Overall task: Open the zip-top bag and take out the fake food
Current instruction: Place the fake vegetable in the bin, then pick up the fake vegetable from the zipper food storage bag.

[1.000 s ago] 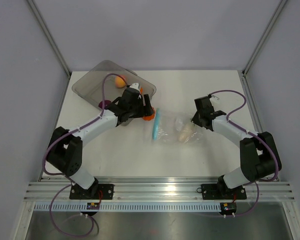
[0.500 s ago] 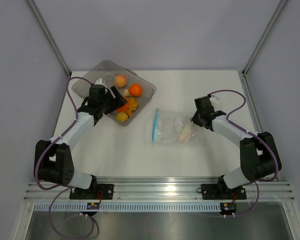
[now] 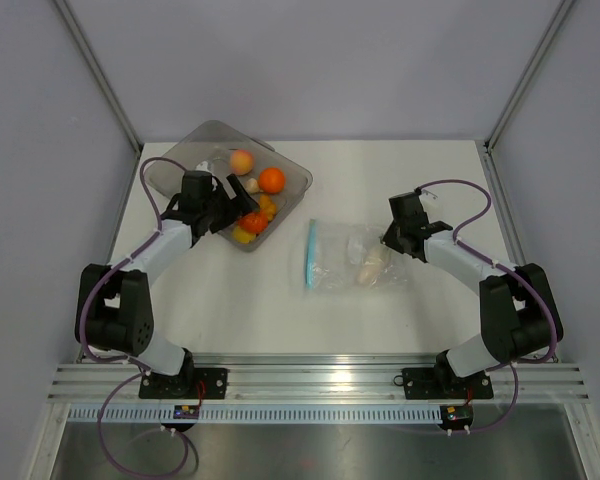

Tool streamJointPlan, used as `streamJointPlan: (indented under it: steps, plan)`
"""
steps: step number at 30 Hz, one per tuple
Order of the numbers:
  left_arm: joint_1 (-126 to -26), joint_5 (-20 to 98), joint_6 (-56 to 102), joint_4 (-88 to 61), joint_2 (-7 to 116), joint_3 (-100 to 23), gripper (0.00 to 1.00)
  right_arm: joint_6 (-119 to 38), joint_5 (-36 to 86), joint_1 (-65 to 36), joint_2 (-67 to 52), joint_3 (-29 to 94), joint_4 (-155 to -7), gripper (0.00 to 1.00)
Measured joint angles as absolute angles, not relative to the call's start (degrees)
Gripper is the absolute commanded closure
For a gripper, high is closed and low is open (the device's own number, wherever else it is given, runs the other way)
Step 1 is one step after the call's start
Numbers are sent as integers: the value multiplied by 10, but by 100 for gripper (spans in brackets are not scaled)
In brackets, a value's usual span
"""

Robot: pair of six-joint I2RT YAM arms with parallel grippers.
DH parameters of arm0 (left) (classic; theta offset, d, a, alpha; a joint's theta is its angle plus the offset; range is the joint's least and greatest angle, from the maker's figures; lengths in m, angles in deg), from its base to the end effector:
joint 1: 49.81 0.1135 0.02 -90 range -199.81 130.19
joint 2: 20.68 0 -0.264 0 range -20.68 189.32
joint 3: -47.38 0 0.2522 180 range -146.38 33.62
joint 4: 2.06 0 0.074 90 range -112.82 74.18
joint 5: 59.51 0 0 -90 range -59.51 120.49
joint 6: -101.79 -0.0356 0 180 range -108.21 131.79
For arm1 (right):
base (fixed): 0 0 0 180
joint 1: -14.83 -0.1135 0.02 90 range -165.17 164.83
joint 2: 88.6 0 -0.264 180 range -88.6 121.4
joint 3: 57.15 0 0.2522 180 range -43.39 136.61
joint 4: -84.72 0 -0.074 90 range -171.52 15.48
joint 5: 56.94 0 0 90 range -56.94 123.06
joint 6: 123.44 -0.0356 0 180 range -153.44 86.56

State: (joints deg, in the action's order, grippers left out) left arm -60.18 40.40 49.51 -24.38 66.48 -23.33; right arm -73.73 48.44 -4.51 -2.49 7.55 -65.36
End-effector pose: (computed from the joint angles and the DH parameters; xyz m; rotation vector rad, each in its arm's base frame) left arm 0.3273 -0.0661 0.2375 -0.4536 2.2712 -0.6353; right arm 0.2905 0.0920 0.2003 0.5539 2.3639 0.1390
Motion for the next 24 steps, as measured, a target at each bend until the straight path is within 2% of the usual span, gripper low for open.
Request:
streamJointPlan:
  steps: [14, 19, 24]
  plan:
    - [-599, 430, 522, -206, 603, -186, 2, -733, 484, -45, -25, 75, -654, 100]
    - [-615, 448, 524, -202, 562, -157, 14, -731, 484, -45, -25, 75, -654, 100]
    - [-683, 459, 511, -209, 548, -159, 24, -727, 484, -45, -25, 75, -654, 94]
